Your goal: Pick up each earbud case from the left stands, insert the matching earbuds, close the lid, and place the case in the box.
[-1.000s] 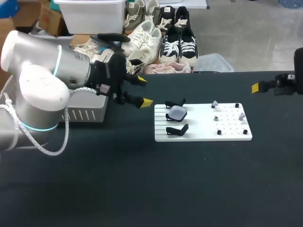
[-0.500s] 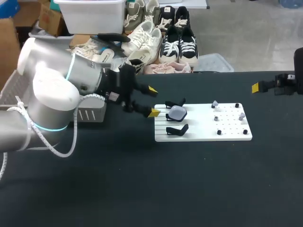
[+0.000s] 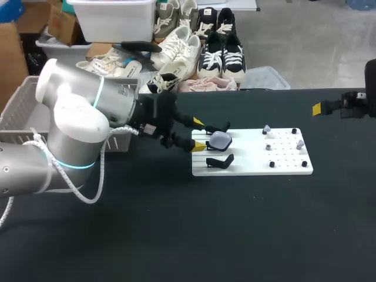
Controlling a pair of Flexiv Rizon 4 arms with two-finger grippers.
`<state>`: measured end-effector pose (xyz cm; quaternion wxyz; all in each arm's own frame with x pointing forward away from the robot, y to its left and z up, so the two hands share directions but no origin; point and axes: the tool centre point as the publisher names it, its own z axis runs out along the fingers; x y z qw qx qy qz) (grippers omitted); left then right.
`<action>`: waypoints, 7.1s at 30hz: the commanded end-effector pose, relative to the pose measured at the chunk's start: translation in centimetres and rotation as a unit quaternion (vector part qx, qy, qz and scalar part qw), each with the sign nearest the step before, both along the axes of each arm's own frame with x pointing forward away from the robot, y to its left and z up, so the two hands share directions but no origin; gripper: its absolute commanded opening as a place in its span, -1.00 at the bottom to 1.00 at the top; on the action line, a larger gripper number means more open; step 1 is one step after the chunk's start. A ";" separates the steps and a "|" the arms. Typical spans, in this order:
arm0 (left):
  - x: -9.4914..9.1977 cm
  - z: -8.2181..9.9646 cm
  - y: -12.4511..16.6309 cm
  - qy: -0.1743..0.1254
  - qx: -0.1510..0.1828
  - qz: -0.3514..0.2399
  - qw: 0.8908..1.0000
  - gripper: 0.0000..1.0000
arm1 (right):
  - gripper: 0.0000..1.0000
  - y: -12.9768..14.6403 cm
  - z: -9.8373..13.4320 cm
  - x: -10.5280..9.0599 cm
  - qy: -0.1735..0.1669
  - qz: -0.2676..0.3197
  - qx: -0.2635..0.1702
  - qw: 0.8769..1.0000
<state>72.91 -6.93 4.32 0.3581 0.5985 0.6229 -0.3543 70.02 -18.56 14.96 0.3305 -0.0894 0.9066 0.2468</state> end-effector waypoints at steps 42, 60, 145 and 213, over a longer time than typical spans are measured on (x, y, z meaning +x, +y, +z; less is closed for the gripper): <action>1.7 -2.3 -3.1 0.019 -0.006 -0.034 0.999 0.39 | 1.00 -0.1 0.0 0.1 0.000 0.002 0.001 1.000; 1.3 -2.6 -3.8 0.017 -0.004 -0.036 0.999 -0.06 | 1.00 -0.1 0.0 0.1 0.000 0.002 0.001 1.000; -10.8 10.3 -4.3 -0.031 -0.181 -0.017 0.983 -1.00 | 1.00 -0.1 0.0 0.1 0.000 0.002 0.001 1.000; -9.4 8.2 -7.3 -0.033 -0.217 -0.047 0.975 -1.00 | 1.00 15.3 2.3 -9.5 -0.001 0.198 -0.082 0.977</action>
